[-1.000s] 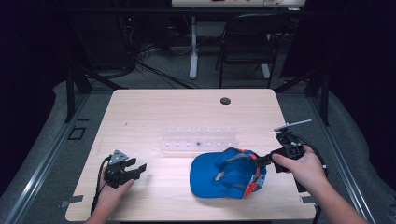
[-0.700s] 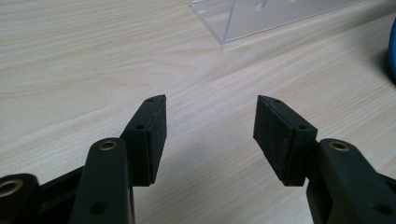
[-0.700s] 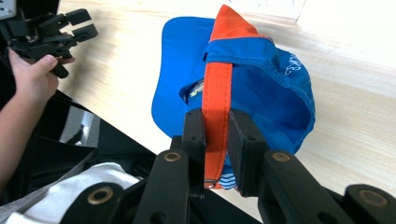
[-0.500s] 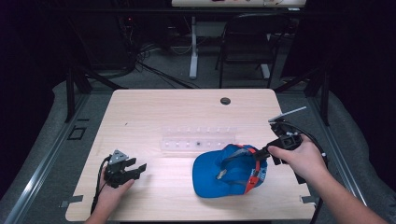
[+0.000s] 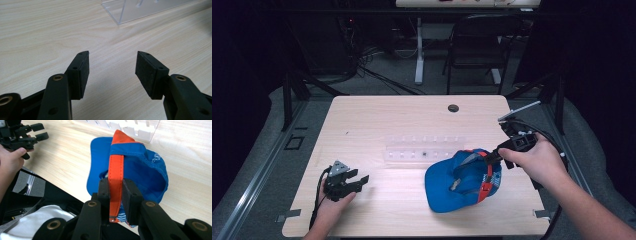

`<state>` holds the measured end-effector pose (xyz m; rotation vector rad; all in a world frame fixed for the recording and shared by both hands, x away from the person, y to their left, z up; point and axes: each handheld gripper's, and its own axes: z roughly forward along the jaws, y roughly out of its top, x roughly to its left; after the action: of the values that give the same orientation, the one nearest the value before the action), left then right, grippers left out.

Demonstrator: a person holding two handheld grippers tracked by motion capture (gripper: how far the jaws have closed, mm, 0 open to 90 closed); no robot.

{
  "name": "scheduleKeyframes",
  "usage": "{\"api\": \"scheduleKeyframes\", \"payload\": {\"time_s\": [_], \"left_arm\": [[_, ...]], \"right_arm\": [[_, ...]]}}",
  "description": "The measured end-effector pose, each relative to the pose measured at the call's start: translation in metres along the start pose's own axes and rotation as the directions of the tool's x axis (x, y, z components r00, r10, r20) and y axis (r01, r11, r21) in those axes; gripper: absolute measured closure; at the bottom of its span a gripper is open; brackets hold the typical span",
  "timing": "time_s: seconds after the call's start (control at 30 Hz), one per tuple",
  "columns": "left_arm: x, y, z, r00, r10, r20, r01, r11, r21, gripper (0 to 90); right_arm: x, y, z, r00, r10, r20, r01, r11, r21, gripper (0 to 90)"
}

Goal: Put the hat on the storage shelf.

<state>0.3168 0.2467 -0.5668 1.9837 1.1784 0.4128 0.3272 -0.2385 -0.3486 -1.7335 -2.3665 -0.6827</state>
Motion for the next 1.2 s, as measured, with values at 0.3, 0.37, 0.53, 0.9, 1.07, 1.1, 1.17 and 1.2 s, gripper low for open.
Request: {"api": "scheduleKeyframes", "payload": {"time_s": [0.3, 0.37, 0.53, 0.9, 1.07, 1.1, 1.17, 1.2], "left_arm": [[0.000, 0.000, 0.000, 1.0000, -0.005, 0.003, 0.005, 1.0000, 0.006, 45.2], [0.000, 0.000, 0.000, 1.0000, -0.006, 0.003, 0.006, 1.0000, 0.006, 45.2], [0.000, 0.000, 0.000, 1.0000, -0.005, 0.004, 0.005, 1.0000, 0.004, 45.2], [0.000, 0.000, 0.000, 1.0000, -0.007, 0.004, 0.007, 1.0000, 0.005, 45.2], [0.000, 0.000, 0.000, 1.0000, -0.004, 0.003, 0.004, 1.0000, 0.007, 45.3], [0.000, 0.000, 0.000, 1.0000, -0.007, 0.003, 0.007, 1.0000, 0.003, 45.3], [0.000, 0.000, 0.000, 1.0000, -0.005, 0.003, 0.005, 1.0000, 0.003, 45.4], [0.000, 0.000, 0.000, 1.0000, -0.005, 0.003, 0.005, 1.0000, 0.003, 45.4]], "right_arm": [[0.018, 0.012, -0.025, 0.9987, -0.050, 0.001, 0.050, 0.999, -0.022, 78.1], [0.019, 0.013, -0.027, 0.9986, -0.052, 0.003, 0.052, 0.998, -0.026, 78.1], [0.024, 0.017, -0.034, 0.9986, -0.049, 0.020, 0.049, 0.999, -0.012, 78.1], [0.019, 0.023, -0.048, 0.9988, 0.015, -0.047, -0.016, 0.999, -0.028, 78.2], [0.008, 0.024, -0.049, 0.9860, 0.065, -0.154, -0.073, 0.996, -0.049, 78.2], [0.006, 0.024, -0.049, 0.9830, 0.072, -0.169, -0.082, 0.995, -0.054, 78.2], [0.001, 0.024, -0.047, 0.9697, 0.099, -0.223, -0.116, 0.991, -0.061, 78.2], [-0.001, 0.025, -0.047, 0.9660, 0.098, -0.239, -0.116, 0.991, -0.062, 78.2]]}}
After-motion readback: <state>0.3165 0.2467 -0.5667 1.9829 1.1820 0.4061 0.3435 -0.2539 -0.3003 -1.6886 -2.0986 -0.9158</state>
